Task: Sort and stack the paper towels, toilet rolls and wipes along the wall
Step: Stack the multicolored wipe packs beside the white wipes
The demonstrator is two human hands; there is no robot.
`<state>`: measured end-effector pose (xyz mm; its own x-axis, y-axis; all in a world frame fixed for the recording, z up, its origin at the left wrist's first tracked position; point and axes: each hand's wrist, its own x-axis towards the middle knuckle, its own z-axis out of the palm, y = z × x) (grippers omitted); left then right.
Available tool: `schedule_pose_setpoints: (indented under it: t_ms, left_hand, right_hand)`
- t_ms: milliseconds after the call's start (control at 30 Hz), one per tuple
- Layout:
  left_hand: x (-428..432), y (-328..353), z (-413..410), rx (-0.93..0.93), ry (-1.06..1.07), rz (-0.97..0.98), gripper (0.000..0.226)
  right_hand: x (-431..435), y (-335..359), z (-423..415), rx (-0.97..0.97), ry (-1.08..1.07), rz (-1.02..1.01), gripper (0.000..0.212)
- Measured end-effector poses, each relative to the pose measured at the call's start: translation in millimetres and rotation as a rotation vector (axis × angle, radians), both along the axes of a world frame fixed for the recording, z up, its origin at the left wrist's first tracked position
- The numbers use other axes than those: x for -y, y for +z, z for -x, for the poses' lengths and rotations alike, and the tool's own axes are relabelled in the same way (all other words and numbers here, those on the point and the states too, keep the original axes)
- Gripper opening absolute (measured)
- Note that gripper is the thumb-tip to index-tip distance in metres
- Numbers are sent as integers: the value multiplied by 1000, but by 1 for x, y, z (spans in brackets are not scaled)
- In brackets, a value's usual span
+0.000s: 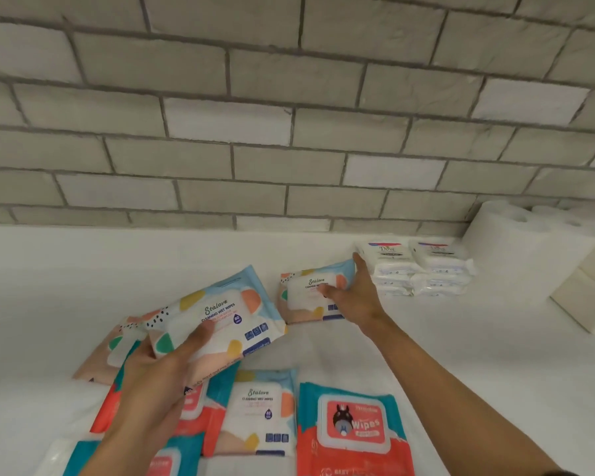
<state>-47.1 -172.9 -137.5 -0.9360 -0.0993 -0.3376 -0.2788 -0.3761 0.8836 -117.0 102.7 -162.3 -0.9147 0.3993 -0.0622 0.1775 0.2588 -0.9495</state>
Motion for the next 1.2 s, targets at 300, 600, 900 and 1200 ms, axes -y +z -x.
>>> schedule_pose_setpoints:
  t_ms: [300,600,900,1200]
  left_hand:
    - [-16,3,42,7,-36,50,39]
    - [-31,-1,70,19,-86,54,34]
    - [-59,-1,95,-7,-128,-65,35]
    - [-87,-11,125,69,-131,-91,32]
  right_hand:
    - [-17,-20,72,124,-7,-293,72]
    - [-17,-53,81,194,-27,-443,41]
    - [-2,-71,65,105,147,-932,51]
    - [-11,-88,47,91,326,-935,103]
